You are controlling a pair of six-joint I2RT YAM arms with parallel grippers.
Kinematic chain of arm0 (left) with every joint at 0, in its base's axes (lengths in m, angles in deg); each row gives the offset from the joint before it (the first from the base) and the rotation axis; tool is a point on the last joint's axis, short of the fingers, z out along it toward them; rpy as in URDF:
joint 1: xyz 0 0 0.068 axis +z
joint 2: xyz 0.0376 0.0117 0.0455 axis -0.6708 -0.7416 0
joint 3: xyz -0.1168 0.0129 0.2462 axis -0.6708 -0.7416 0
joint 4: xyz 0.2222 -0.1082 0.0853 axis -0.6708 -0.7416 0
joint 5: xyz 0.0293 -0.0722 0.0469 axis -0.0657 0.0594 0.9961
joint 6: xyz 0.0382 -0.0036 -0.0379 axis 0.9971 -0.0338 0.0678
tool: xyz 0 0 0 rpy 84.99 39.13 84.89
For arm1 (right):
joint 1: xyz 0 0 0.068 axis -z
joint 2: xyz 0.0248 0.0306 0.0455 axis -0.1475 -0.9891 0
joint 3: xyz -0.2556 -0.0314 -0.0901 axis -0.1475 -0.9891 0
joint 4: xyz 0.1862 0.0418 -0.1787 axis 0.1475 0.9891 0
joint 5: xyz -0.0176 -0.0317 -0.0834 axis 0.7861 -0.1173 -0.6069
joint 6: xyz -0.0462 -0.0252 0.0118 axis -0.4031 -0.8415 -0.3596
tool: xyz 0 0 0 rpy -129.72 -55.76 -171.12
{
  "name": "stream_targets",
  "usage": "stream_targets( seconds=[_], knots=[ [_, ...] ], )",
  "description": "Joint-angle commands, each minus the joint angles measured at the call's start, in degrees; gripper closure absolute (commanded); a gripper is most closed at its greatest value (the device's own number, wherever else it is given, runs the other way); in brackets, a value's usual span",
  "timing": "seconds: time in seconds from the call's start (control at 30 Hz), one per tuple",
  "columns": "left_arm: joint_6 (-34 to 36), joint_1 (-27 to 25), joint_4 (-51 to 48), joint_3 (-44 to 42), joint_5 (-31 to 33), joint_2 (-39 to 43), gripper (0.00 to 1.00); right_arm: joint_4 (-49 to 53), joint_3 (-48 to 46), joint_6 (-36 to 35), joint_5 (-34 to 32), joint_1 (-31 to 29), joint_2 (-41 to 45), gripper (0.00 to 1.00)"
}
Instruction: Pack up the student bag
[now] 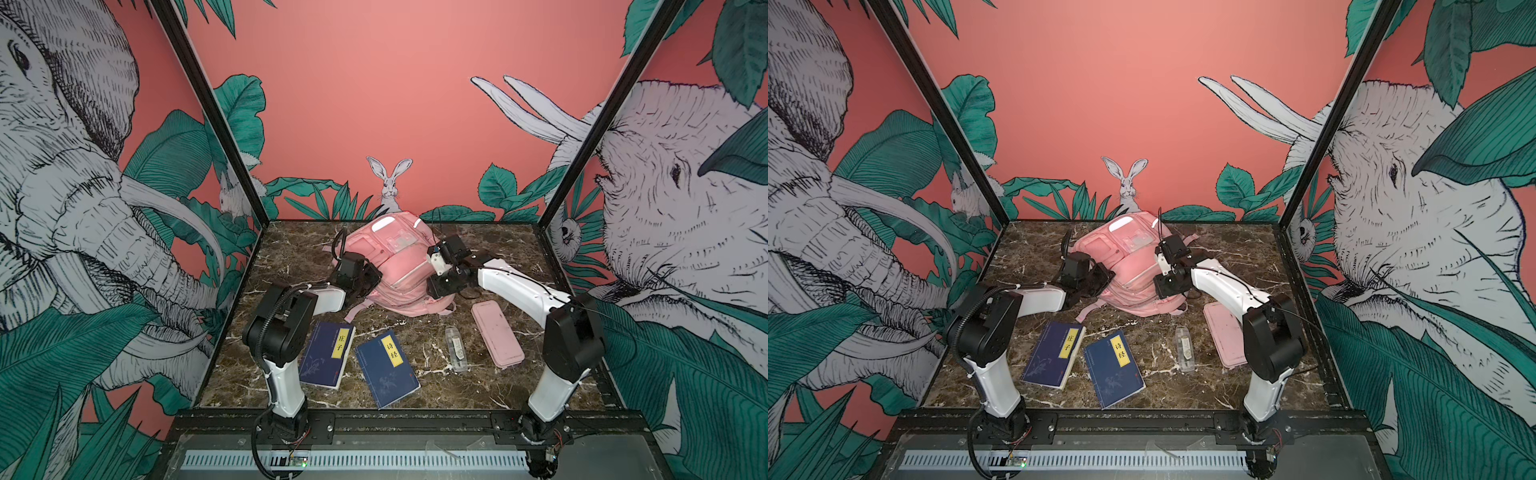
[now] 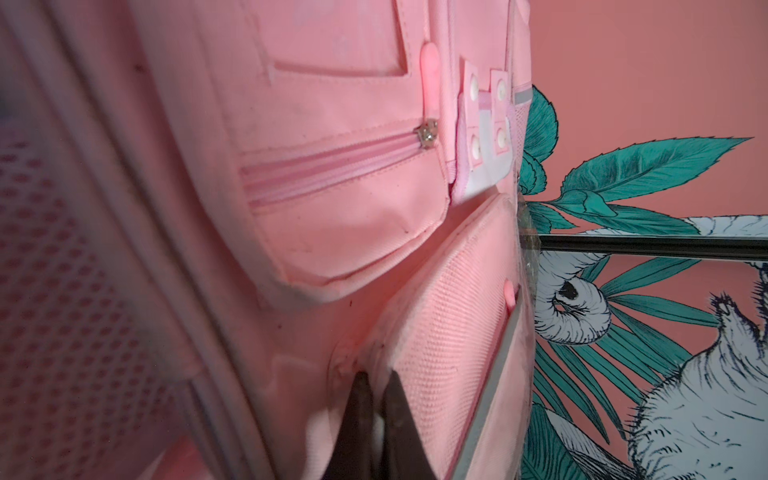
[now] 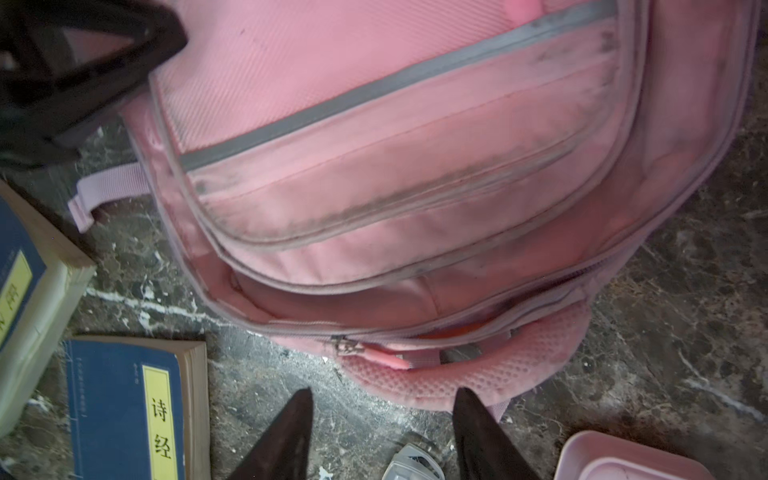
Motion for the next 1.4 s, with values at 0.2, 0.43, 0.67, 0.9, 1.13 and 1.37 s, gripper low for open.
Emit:
stream_targets(
  seconds=[0.2,0.43,0.67,0.9,1.13,1.37],
  knots=[
    [-0.59,-0.50,2.22,2.22,-2.19,0.92,1.00,-2.40,-3.26,-4.21,-10.82,-3.66,-1.40,0.61],
    [-0.08,-0.53,1.91,1.60,-2.12,1.70,1.00,-5.45,-3.14,-5.29,-11.20,-3.94,-3.45,0.65],
    [-0.37,-0.34,2.22,1.33,-1.97,1.47,1.00,-6.16,-3.20,-7.47,-9.94,-4.14,-6.15,0.61],
    [-0.10,0.38,1.87,1.78,-1.91,1.65,1.00,-9.02,-6.45,-8.18,-11.19,-4.09,-8.77,0.61],
    [0.23,1.49,1.25,1.91,-1.51,2.11,1.00,-10.00,-7.92,-8.88,-11.33,-4.08,-6.84,0.72],
    [-0.15,2.40,1.29,2.50,-1.44,1.88,1.00,-9.57,-7.80,-9.54,-13.10,-4.17,-3.36,0.86]
  ],
)
